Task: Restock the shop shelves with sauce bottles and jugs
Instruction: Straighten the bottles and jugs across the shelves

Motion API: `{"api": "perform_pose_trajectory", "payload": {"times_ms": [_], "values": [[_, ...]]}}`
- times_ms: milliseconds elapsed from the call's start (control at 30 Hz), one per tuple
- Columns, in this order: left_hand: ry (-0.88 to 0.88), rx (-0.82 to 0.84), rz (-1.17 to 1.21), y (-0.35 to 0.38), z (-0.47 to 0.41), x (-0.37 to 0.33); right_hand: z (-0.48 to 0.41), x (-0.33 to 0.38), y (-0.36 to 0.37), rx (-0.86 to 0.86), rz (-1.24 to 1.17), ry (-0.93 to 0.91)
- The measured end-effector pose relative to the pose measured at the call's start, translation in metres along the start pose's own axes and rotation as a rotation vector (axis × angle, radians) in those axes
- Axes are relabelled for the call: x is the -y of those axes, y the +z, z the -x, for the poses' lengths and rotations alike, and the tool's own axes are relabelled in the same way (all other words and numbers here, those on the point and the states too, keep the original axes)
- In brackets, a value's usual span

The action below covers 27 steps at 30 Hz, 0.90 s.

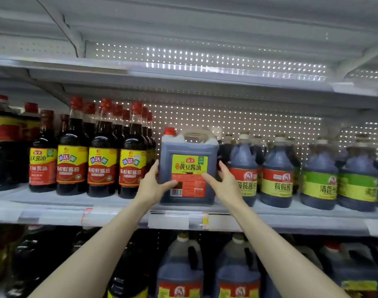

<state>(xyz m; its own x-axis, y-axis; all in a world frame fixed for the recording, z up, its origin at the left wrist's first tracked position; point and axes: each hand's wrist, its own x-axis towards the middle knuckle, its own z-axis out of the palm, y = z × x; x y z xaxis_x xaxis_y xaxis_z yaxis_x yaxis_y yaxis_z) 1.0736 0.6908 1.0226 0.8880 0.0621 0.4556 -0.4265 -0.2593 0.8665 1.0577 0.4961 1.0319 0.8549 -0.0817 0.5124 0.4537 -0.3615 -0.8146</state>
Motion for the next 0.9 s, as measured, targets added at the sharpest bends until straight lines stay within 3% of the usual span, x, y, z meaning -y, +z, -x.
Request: {"api": "perform_pose_trajectory", "payload": {"times_ms": [267,900], "values": [[-0.012,0.046,0.025,-0.004,-0.013,0.015,-0.020,-0.021,-0.001,0.119,-0.085,-0.063],[-0.004,0.107,0.047,-0.010,-0.042,0.036,-0.031,-0.031,0.015,0.032,-0.085,-0.100]]}}
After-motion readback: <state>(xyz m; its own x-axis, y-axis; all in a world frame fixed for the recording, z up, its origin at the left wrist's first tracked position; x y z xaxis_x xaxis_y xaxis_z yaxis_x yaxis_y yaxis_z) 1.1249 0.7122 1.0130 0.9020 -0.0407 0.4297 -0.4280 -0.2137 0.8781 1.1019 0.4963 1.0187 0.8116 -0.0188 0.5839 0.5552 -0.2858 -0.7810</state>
